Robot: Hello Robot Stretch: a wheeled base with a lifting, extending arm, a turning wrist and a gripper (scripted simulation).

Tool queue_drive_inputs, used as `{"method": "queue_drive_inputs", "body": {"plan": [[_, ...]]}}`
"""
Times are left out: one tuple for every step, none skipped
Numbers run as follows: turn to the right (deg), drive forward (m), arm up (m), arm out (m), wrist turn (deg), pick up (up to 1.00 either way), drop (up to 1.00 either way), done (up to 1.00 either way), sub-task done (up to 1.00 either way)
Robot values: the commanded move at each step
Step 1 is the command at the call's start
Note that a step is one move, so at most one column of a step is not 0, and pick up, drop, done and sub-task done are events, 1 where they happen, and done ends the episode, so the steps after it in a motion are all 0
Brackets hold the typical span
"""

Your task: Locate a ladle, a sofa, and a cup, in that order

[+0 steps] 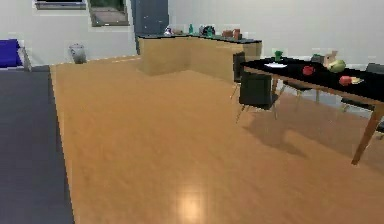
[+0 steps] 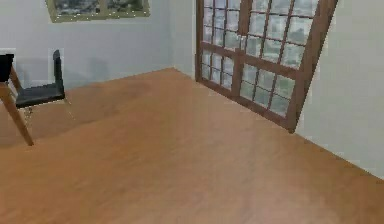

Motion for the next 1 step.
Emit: {"method": "queue_drive_inputs", "body": {"plan": [[0.0,1.00,0.00,0.00,0.0,0.00,0.00,0.00,0.00]]}}
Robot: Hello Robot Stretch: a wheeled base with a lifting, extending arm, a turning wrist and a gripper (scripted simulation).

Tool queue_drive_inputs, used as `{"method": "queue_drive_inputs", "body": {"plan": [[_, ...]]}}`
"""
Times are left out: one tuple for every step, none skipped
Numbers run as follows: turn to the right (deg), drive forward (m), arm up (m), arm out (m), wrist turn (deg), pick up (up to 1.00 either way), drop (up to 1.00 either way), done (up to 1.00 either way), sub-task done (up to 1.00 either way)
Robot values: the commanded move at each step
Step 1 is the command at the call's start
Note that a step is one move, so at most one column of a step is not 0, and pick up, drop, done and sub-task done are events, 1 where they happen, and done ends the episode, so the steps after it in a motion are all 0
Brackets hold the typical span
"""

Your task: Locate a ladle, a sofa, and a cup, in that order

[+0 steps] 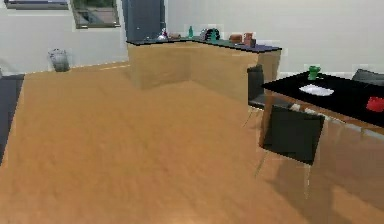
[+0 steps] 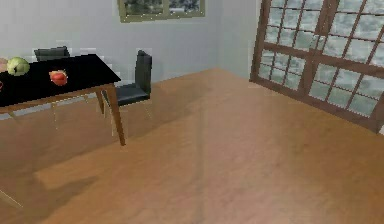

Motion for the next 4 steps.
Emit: {"method": "queue_drive_inputs", "body": {"plan": [[-3.0,0.00,0.00,0.00,0.0,0.00,0.00,0.00,0.00],[0.0,1.00,0.00,0.00,0.0,0.00,0.00,0.00,0.00],[0.0,0.20,0.00,0.00,0.0,0.00,0.00,0.00,0.00],[9.0,0.00,0.00,0.00,0.0,0.00,0.00,0.00,0.00]]}}
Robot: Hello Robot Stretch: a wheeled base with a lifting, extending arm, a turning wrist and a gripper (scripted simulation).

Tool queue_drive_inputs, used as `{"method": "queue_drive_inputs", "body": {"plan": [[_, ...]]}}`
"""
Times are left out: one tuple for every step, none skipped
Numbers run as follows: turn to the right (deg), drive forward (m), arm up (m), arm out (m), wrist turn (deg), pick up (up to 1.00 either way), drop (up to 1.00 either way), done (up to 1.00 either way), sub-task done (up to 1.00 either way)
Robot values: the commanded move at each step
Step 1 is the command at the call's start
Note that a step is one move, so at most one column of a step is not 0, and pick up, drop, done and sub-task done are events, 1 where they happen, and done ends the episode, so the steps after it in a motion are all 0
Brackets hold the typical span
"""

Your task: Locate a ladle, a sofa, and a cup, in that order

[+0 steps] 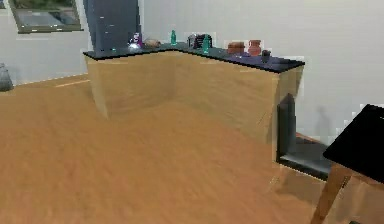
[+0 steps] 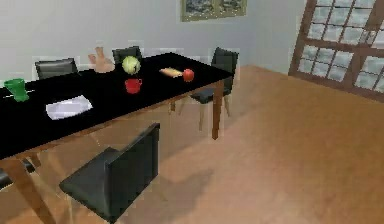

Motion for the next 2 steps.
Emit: {"method": "queue_drive_inputs", "body": {"plan": [[0.0,1.00,0.00,0.00,0.0,0.00,0.00,0.00,0.00],[0.0,0.55,0.00,0.00,0.0,0.00,0.00,0.00,0.00]]}}
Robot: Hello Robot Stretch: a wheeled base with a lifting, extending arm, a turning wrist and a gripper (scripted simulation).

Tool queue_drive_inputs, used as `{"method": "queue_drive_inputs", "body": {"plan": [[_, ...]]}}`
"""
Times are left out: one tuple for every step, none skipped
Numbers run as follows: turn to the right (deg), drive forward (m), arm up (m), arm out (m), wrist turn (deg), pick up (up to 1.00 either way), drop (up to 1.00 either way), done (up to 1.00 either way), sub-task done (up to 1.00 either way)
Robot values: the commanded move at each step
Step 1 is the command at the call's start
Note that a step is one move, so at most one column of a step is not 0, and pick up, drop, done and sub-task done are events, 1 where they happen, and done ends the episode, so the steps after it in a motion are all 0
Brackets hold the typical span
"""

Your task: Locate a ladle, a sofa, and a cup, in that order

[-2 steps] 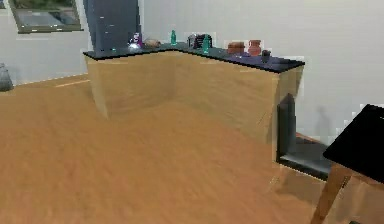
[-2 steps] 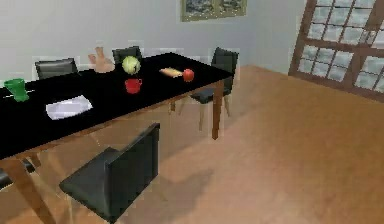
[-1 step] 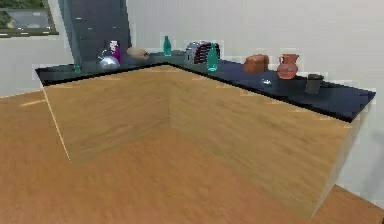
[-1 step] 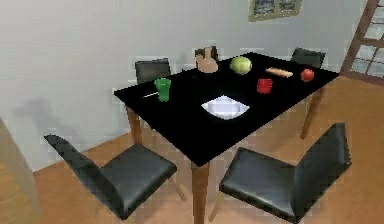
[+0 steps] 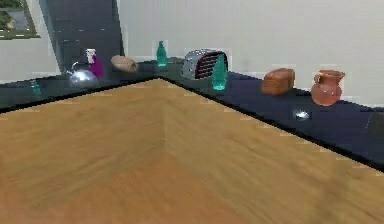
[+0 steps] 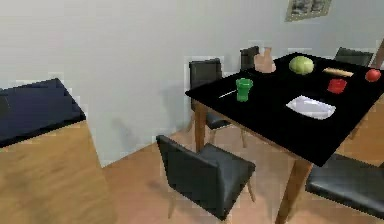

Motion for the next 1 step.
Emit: {"method": "queue_drive_inputs", "body": {"plan": [[45.0,0.00,0.00,0.00,0.0,0.00,0.00,0.00,0.00]]}}
